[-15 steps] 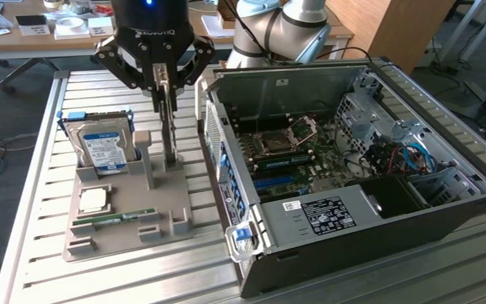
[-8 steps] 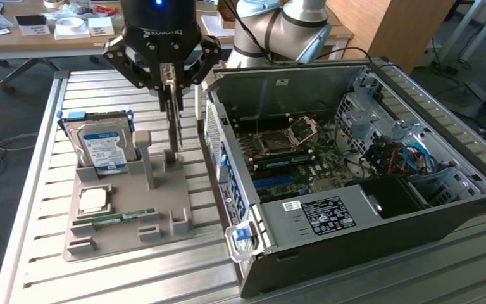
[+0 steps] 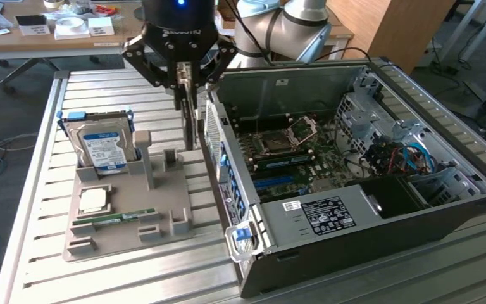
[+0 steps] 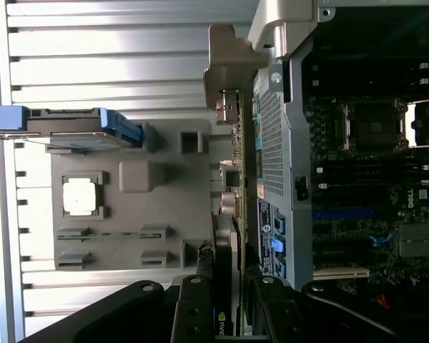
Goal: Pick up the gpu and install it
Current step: 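Pick up the gpu and move the gpu toward the slot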
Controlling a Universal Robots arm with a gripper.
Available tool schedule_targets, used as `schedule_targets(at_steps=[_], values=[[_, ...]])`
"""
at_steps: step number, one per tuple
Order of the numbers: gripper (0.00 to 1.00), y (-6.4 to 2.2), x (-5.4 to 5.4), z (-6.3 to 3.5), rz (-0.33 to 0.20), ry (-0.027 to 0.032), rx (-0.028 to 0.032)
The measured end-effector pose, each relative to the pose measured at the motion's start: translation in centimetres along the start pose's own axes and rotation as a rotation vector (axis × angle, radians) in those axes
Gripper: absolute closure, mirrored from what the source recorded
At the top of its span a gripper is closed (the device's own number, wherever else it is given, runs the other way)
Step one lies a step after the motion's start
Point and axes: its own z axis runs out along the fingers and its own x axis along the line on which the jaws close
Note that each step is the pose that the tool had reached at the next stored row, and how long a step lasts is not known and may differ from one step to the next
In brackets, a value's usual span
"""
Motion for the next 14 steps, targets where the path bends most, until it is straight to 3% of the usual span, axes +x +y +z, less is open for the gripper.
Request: schedule_targets(at_steps=[14], values=[[0.73,0.26,-4.6,0.11,0.0,0.0002,-0.0035]])
